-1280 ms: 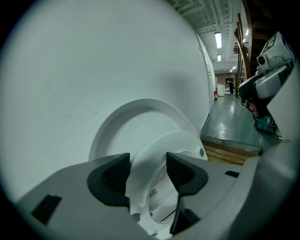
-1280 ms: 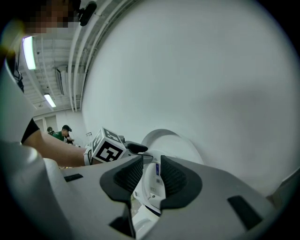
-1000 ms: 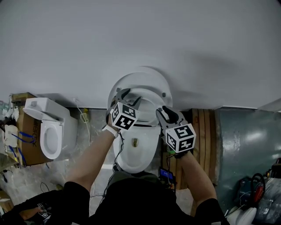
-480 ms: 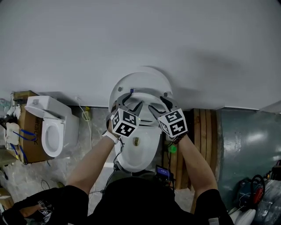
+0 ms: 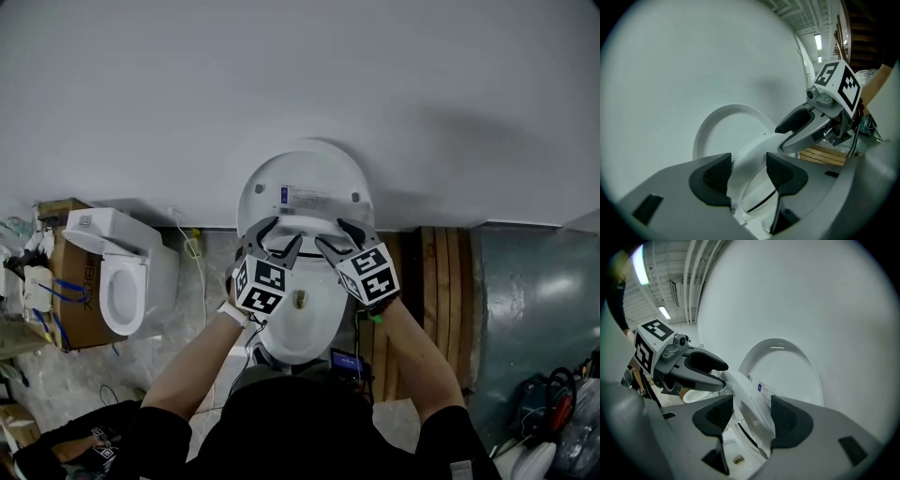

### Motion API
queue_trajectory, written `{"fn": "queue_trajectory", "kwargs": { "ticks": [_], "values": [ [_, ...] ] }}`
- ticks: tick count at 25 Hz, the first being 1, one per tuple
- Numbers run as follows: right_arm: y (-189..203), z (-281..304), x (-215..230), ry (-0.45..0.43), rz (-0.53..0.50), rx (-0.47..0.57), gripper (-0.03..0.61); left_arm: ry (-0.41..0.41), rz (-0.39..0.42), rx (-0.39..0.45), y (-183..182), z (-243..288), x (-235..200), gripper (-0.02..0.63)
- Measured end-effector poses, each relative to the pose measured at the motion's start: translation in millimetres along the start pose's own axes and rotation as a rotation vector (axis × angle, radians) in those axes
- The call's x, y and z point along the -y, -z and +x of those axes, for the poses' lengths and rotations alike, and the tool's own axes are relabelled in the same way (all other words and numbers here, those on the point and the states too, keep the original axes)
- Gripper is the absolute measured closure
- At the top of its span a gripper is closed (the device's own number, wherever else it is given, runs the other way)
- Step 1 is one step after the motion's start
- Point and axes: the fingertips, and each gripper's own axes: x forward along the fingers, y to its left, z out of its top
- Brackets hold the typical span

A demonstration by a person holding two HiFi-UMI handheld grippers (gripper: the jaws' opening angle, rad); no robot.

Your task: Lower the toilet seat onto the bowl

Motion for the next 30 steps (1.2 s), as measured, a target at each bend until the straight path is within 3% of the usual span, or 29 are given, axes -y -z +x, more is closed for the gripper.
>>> {"fn": "queue_trajectory", "kwargs": {
  "ticks": [10,20,30],
  "values": [
    [37.7,-23.5,-44.9,-0.045,-0.01,-0.031,0.322,0.047,-0.031,0.0,33.6,-47.5,28.8,0.382],
    [57.7,-42.7,-85.6,0.055,-0.114,-0.096,0.351,0.207,-0.009,-0.009,62.9,-82.2,48.6,0.382],
    [83.0,-55.2,-114.9,0.146,-0.132,-0.146,0.351,0.252,0.123,-0.028,103.5,-102.5,58.4,0.382]
  ]
}}
